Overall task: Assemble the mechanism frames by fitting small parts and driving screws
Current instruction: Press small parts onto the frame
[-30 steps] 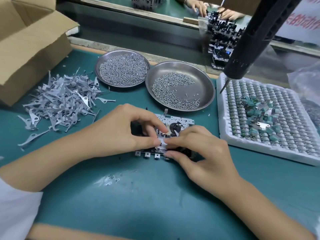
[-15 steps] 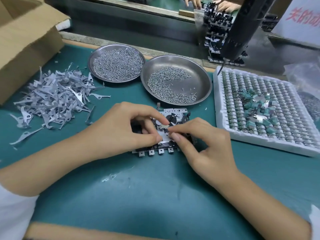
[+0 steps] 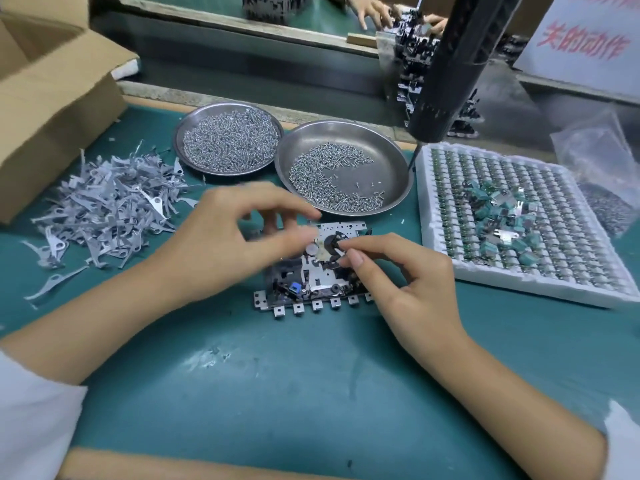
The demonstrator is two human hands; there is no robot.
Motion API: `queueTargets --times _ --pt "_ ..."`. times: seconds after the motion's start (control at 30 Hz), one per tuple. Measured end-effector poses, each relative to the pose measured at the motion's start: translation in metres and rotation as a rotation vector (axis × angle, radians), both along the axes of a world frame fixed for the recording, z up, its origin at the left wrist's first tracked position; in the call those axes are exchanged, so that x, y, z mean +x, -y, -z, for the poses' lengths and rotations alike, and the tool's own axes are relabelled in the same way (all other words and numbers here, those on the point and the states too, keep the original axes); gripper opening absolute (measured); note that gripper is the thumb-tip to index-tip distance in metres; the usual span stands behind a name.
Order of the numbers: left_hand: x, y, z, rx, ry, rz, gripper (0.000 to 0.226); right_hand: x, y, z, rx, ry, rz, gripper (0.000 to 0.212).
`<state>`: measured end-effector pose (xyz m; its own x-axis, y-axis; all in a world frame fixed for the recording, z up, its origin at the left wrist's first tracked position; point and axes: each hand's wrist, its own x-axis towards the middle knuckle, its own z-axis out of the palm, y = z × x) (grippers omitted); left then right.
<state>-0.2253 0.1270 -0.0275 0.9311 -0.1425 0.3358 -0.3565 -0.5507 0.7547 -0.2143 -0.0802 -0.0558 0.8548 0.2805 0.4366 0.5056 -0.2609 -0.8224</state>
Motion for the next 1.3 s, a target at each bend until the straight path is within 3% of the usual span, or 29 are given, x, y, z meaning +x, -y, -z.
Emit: queueTargets --times 0.1,0.2,0.3,0.47,0.63,0.83,1.0,1.1,1.2,1.3 --pt "0.025 -0.019 0.003 0.122 0.197 -0.347 0.013 0.001 -0.001 0.001 -0.011 0.044 0.018 0.015" --pt "0.052 -0.039 0.008 0.326 0.143 -0.563 0.025 0.001 -0.001 0.003 -0.015 0.064 0.018 0.015" --pt "0.068 -0.051 0.010 0.482 -0.045 -0.588 0.029 0.001 -0.001 0.003 -0.006 0.064 0.015 0.015" --pt "0.081 -0.042 0.002 0.530 -0.149 -0.638 0.018 0.002 -0.001 0.004 -0.014 0.090 0.002 0.015" --pt "0.076 -0.040 0.006 0.639 0.006 -0.722 0.015 0.001 -0.001 0.004 -0.009 0.112 -0.006 0.015" --pt "0.071 -0.041 0.010 0.534 0.159 -0.731 0.017 0.003 0.000 0.003 -0.029 0.141 0.023 0.015" --pt "0.070 -0.032 0.010 0.574 0.250 -0.727 0.019 0.024 -0.001 -0.015 -0.099 0.277 0.153 0.016" --pt "0.067 -0.026 0.008 0.527 0.247 -0.686 0.020 0.052 -0.008 -0.033 -0.318 0.205 0.169 0.021" --pt "0.057 -0.013 0.005 0.317 0.246 -0.616 0.027 0.083 -0.016 -0.043 -0.756 -0.021 0.146 0.027" --pt "0.044 0.000 0.003 0.079 0.228 -0.467 0.028 0.096 -0.023 -0.043 -0.799 -0.111 0.152 0.017"
